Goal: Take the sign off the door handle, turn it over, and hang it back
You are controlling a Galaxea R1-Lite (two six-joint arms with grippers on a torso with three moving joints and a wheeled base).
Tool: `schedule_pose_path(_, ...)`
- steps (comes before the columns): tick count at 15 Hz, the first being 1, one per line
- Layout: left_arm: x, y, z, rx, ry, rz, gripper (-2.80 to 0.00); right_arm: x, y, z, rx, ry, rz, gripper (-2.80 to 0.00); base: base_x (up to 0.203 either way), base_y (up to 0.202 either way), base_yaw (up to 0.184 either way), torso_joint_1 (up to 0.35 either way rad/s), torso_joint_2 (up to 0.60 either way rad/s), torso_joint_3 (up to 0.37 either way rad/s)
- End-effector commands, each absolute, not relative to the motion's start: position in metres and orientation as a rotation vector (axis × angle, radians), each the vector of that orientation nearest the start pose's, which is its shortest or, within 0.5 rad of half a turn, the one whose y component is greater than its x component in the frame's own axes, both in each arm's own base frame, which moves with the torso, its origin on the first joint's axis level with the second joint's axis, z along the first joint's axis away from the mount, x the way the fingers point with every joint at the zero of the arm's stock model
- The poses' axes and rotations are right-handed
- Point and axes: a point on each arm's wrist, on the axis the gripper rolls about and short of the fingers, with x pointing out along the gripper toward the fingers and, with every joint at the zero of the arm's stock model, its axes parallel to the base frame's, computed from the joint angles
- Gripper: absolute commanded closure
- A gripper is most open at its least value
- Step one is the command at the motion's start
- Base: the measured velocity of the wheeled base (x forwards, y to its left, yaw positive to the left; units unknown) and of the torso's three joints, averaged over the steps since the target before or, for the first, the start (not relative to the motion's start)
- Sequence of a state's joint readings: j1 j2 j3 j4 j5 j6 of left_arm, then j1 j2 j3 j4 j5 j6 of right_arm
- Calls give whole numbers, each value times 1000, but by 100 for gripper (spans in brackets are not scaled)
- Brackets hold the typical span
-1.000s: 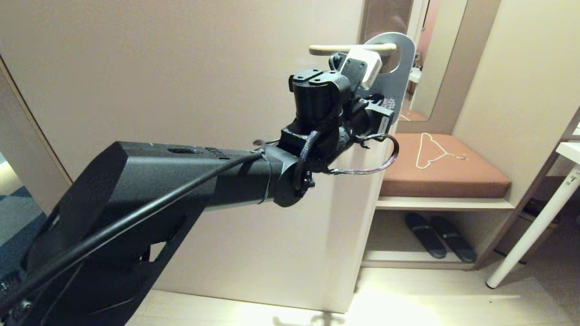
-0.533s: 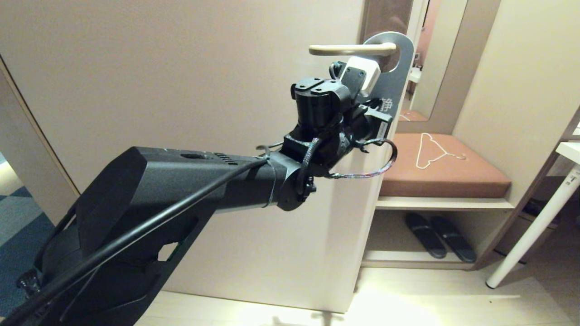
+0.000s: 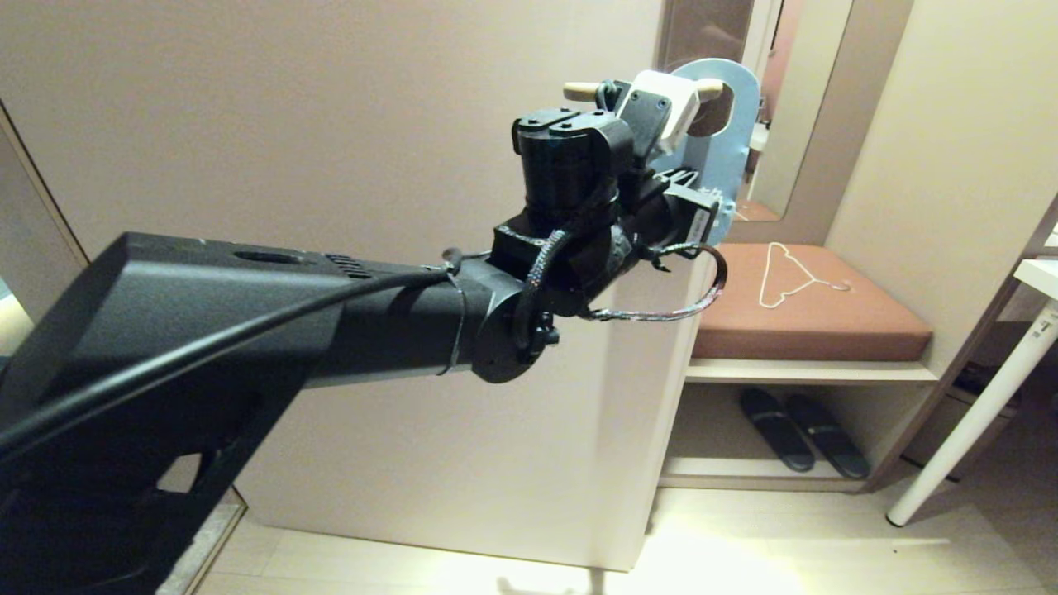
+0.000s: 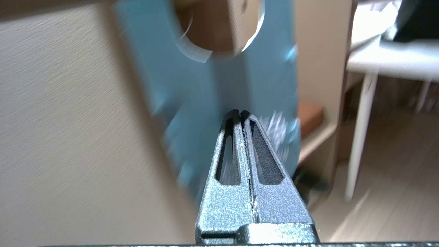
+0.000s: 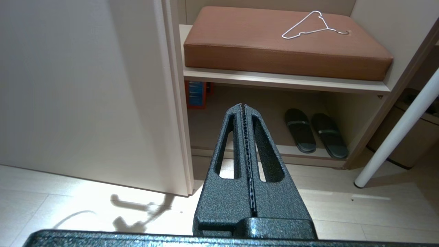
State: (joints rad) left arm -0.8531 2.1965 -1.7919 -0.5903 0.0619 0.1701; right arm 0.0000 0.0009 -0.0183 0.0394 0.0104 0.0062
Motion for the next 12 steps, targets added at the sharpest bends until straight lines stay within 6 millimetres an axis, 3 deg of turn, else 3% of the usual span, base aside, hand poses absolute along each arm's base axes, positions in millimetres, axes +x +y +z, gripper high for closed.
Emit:
schedule_pose_path(1,293,-323,285,92,-249,-751,0,-24,0,77,6,23,11,0,0,0,0,0,0,0)
schedule_pose_path(4,280,-266,281,178,-161,-682,0,-24,0,77,6,22,11,0,0,0,0,0,0,0)
schedule_pose_path(8,247,-183,246,280,12,-543,0,-24,0,76,6,22,11,0,0,0,0,0,0,0)
schedule_pose_path(12,204,-112,215,340,107,-383,0,-24,0,77,6,20,11,0,0,0,0,0,0,0)
